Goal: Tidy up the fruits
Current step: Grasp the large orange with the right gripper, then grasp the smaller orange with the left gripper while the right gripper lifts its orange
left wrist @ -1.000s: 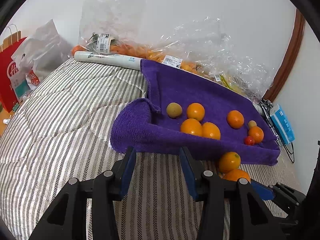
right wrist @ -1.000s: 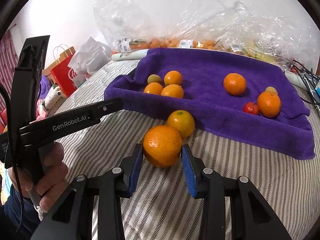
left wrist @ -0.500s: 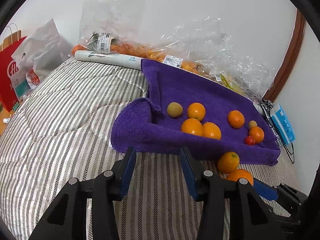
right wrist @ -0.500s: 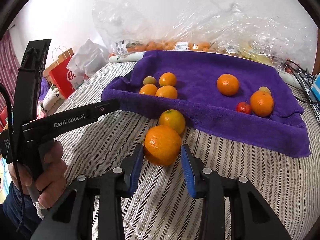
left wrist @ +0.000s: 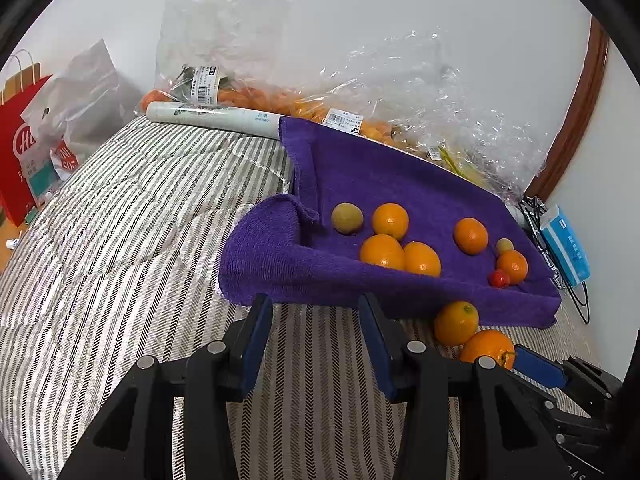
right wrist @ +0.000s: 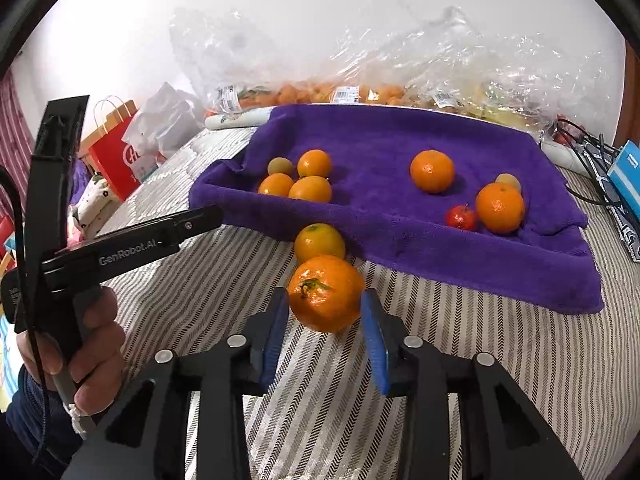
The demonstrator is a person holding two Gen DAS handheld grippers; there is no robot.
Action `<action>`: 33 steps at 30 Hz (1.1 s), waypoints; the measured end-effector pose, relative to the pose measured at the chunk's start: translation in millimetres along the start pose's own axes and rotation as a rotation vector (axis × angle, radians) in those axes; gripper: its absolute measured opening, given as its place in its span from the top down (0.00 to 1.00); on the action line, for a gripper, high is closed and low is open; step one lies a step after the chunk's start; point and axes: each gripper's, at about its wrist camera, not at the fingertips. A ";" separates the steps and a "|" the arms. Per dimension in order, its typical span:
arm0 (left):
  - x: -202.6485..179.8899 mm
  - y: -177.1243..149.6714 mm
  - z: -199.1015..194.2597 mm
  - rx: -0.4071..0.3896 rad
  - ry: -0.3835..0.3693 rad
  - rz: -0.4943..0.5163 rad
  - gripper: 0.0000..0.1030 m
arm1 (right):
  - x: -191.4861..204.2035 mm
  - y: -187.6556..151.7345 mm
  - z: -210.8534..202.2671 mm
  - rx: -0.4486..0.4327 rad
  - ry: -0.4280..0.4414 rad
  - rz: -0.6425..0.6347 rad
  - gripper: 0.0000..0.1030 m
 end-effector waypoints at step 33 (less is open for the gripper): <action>-40.7 -20.9 0.4 0.064 -0.141 0.197 0.58 | -81.3 -24.1 -15.9 -0.021 -0.198 0.060 0.59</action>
Point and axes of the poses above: each gripper's, at about its wrist camera, not at the fingertips, and z roughly the way its jaws point, x to its left, y to its top, and after that the axes turned 9 degrees about -z, right-handed
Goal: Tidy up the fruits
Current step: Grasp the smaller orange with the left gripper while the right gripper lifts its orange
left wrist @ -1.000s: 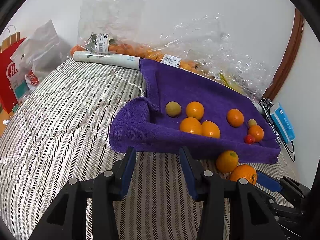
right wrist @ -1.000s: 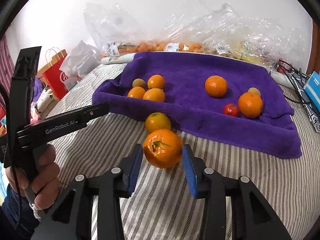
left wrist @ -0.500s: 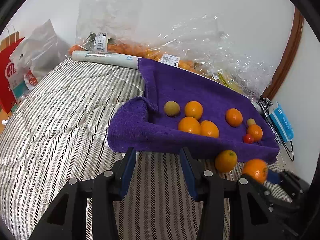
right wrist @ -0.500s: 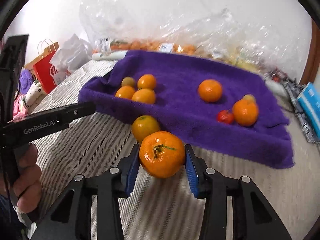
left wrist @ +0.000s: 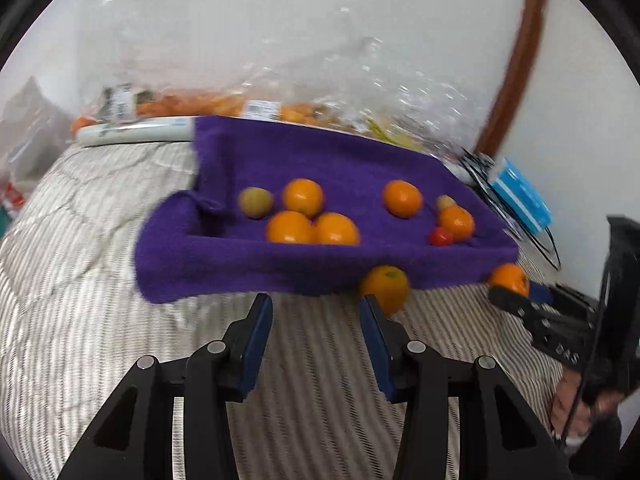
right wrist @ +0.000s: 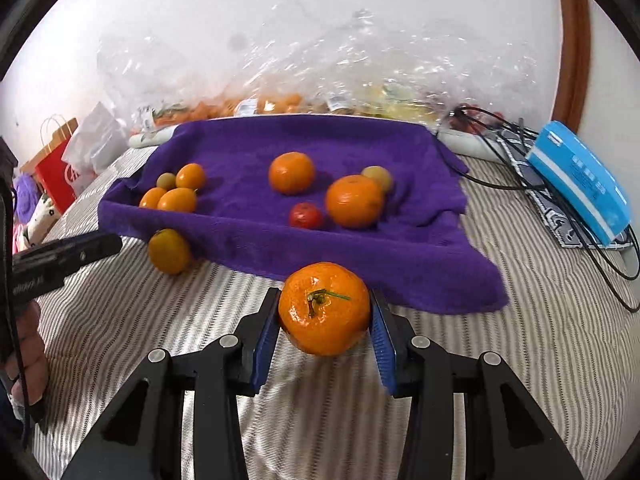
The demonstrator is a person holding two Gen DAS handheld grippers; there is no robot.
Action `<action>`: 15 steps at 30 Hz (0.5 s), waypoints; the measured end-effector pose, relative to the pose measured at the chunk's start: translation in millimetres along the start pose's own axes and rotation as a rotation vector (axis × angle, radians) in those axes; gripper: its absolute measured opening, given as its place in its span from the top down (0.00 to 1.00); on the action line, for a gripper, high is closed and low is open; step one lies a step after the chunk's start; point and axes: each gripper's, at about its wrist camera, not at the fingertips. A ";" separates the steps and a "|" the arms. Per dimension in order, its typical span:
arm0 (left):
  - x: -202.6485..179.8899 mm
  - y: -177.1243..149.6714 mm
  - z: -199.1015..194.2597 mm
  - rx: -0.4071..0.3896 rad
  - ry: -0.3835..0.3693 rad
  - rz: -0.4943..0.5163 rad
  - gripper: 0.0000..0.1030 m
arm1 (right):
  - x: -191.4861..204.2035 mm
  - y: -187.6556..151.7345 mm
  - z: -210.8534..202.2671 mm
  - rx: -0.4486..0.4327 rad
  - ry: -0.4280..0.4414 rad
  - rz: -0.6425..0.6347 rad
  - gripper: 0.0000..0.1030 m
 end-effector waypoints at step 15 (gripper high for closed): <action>-30.1 5.8 38.2 0.097 -0.034 -0.057 0.58 | -15.3 -6.2 -0.6 0.011 0.046 0.031 0.58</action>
Point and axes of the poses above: each gripper's, at about its wrist camera, not at the fingertips, and z roughly the way its jaws point, x to its left, y to its top, and after that the axes turned 9 degrees about -z, right-handed
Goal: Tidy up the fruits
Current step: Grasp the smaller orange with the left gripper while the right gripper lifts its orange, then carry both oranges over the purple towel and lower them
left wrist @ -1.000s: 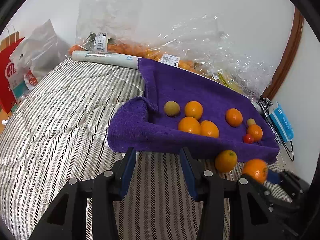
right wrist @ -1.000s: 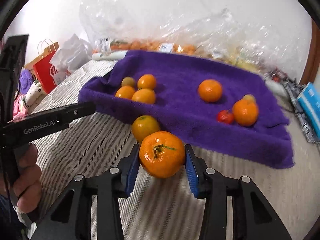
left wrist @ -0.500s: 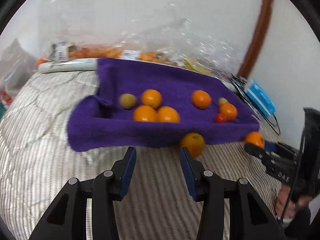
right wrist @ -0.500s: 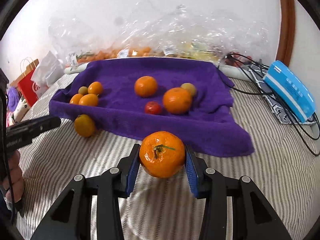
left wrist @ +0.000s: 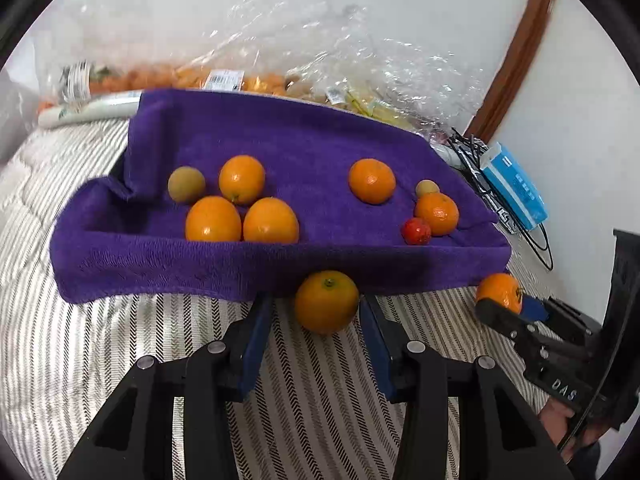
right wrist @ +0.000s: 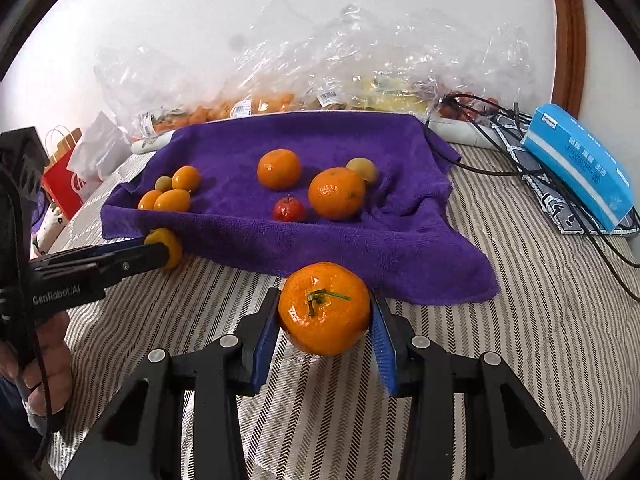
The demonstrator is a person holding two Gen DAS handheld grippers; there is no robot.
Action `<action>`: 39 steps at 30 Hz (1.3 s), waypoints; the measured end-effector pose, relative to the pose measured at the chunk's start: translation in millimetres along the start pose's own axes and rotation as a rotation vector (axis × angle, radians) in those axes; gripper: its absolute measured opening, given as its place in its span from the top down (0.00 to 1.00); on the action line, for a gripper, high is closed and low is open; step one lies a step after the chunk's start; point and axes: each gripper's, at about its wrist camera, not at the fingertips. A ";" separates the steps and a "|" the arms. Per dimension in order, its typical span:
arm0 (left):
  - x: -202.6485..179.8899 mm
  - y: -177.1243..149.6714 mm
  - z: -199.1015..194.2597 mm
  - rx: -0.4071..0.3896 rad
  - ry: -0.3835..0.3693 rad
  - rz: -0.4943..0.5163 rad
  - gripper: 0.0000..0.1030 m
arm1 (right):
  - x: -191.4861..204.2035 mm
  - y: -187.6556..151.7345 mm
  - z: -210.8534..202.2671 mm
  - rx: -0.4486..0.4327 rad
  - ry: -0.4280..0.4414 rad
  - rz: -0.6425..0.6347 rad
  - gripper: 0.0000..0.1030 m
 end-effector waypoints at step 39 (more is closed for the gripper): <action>8.9 3.9 -57.8 -0.099 -0.150 -0.037 0.69 | 6.4 21.2 -40.5 -0.106 0.124 0.048 0.58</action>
Point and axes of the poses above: each gripper's, at about its wrist camera, not at the fingertips, and z roughly the way its jaws point, x to its left, y to its top, and after that the axes turned 9 degrees about -z, right-handed
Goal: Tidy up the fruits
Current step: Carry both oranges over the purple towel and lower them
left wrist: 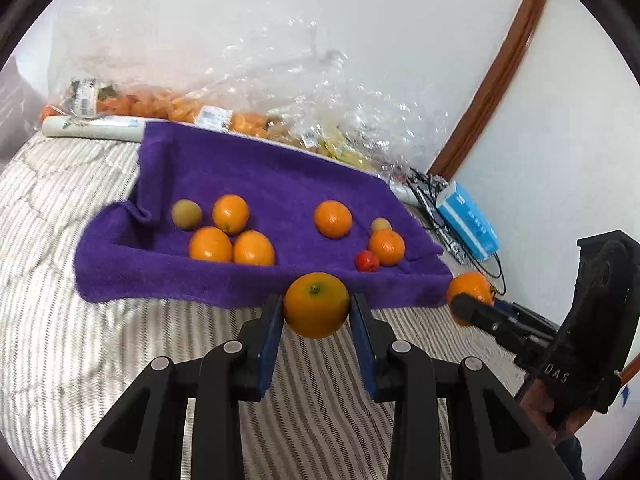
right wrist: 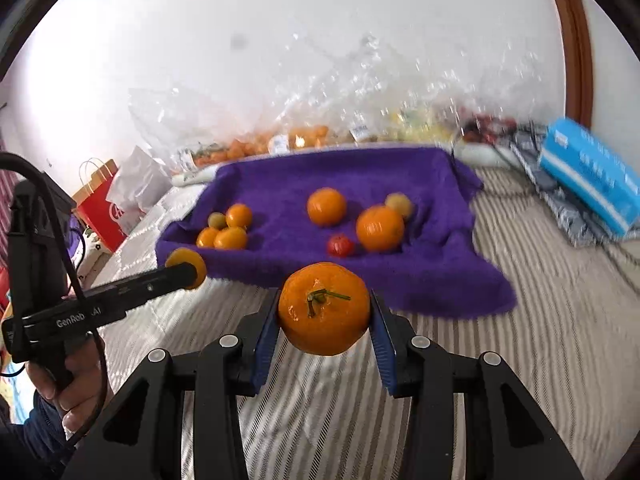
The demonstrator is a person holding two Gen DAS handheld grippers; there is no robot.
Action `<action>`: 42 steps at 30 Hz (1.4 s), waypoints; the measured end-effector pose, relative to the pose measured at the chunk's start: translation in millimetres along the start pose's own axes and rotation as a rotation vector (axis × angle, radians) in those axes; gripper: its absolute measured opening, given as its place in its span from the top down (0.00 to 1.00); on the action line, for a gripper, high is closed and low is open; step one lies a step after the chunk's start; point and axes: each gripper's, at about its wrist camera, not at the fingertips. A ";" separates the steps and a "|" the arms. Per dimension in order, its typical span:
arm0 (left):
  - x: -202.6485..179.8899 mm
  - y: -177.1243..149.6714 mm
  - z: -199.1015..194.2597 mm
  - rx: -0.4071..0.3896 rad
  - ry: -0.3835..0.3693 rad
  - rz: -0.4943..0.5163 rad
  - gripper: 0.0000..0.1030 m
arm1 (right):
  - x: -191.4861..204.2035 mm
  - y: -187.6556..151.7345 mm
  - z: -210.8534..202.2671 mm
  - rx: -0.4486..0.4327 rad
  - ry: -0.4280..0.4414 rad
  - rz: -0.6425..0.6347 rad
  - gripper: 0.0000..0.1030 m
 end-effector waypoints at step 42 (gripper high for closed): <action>12.4 67.5 80.3 -0.038 0.142 0.000 0.69 | -15.9 59.2 108.2 0.036 -0.063 -0.071 0.58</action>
Point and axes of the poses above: each gripper's, at about its wrist camera, not at the fingertips, and z roughly the way its jaws point, x to its left, y to its top, and after that the axes turned 9 degrees about -z, right-handed
